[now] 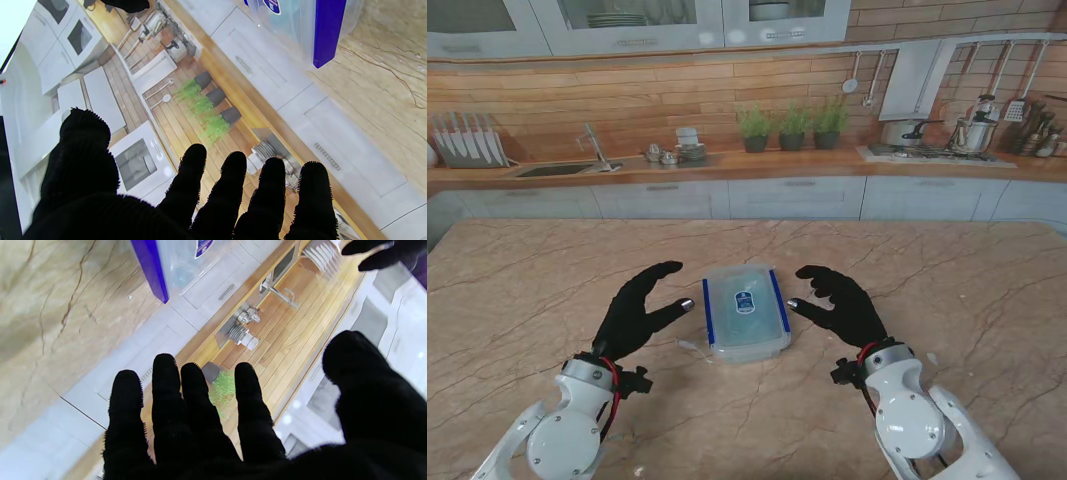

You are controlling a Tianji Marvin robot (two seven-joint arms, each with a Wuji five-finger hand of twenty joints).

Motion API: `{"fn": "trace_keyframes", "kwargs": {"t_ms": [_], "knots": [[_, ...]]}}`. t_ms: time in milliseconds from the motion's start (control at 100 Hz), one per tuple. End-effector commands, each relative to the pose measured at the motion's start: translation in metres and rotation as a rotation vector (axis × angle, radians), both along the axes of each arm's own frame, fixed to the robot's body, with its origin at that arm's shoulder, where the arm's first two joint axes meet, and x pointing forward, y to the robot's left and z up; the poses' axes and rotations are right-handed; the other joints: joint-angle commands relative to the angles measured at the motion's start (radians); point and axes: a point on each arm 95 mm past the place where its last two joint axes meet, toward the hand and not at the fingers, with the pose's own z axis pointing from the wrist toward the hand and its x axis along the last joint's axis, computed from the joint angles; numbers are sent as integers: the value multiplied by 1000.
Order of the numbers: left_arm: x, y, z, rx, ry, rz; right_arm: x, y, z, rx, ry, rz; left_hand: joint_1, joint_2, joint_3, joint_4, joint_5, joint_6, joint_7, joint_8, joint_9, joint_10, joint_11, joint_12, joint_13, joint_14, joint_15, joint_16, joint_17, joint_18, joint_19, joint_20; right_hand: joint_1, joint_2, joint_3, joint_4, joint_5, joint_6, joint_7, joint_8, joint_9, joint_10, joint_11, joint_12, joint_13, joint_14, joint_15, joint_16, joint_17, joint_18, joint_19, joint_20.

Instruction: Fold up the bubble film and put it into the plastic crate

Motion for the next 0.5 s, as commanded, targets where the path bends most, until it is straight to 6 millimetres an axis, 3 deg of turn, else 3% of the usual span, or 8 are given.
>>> {"fn": "trace_keyframes", "kwargs": {"t_ms": [0, 210, 220, 240, 280, 310, 410, 490], "knots": [[-10, 4, -3, 2, 20, -25, -7, -1, 1, 50, -23, 22, 11, -55, -7, 24, 6, -41, -31, 2, 18, -29, -29, -10, 9, -42, -18, -14, 4, -25, -21, -7, -36, -49, 17, -17, -31, -45, 14, -8, 18, -42, -24, -4, 31, -44, -31, -17, 18, -40, -34, 32], [-26, 13, 7, 40, -56, -132, -21, -7, 9, 95, -120, 164, 17, -121, 24, 25, -14, -71, -52, 8, 24, -50, -63, -11, 31, -58, -62, -30, 46, -21, -121, -5, 13, -126, 71, -8, -95, -100, 18, -25, -3, -103, -115, -15, 38, -96, -153, -57, 47, -72, -185, 25], [-27, 13, 7, 44, -63, -134, -22, -7, 9, 93, -123, 172, -20, -144, 106, 15, -11, -71, -53, 11, 29, -50, -69, -12, 35, -56, -67, -30, 55, -19, -150, 32, 13, -127, 72, -7, -99, -103, 18, -25, -4, -108, -121, -15, 39, -100, -159, -59, 49, -74, -192, 24], [-28, 14, 8, 50, -73, -138, -23, -8, 10, 87, -130, 188, -46, -163, 169, 8, -12, -72, -55, 12, 32, -49, -73, -12, 38, -56, -71, -30, 62, -16, -173, 58, 14, -131, 74, -6, -105, -109, 18, -26, -6, -114, -126, -16, 39, -106, -166, -62, 50, -76, -199, 23], [-30, 14, 8, 56, -79, -142, -25, -9, 10, 75, -143, 215, -55, -186, 217, 5, -18, -77, -58, 10, 30, -50, -78, -16, 37, -57, -81, -37, 66, -22, -195, 47, 11, -140, 83, -4, -121, -118, 15, -29, -6, -123, -142, -16, 48, -112, -187, -69, 58, -79, -220, 18], [-32, 14, 9, 57, -78, -143, -27, -9, 11, 71, -149, 234, -96, -221, 320, -8, -22, -80, -60, 6, 30, -52, -80, -16, 35, -59, -83, -41, 64, -27, -207, 37, 5, -147, 89, -5, -128, -125, 13, -32, -5, -128, -155, -18, 47, -116, -202, -74, 59, -80, -234, 15], [-33, 16, 9, 74, -95, -161, -31, -9, 13, 101, -161, 290, -126, -260, 412, -17, -59, -88, -67, 0, 17, -59, -90, -17, 30, -62, -98, -46, 77, -41, -260, 30, -31, -157, 81, -16, -152, -135, 5, -37, -14, -134, -178, -20, 38, -122, -225, -80, 46, -85, -256, 12], [-32, 16, 7, 96, -111, -155, -34, -7, 15, 137, -182, 312, -130, -266, 430, -20, -61, -92, -63, 0, 17, -61, -91, -16, 32, -66, -99, -46, 76, -41, -274, 32, -50, -152, 69, -28, -154, -140, 5, -39, -11, -134, -187, -19, 39, -122, -236, -81, 43, -85, -265, 13]]}}
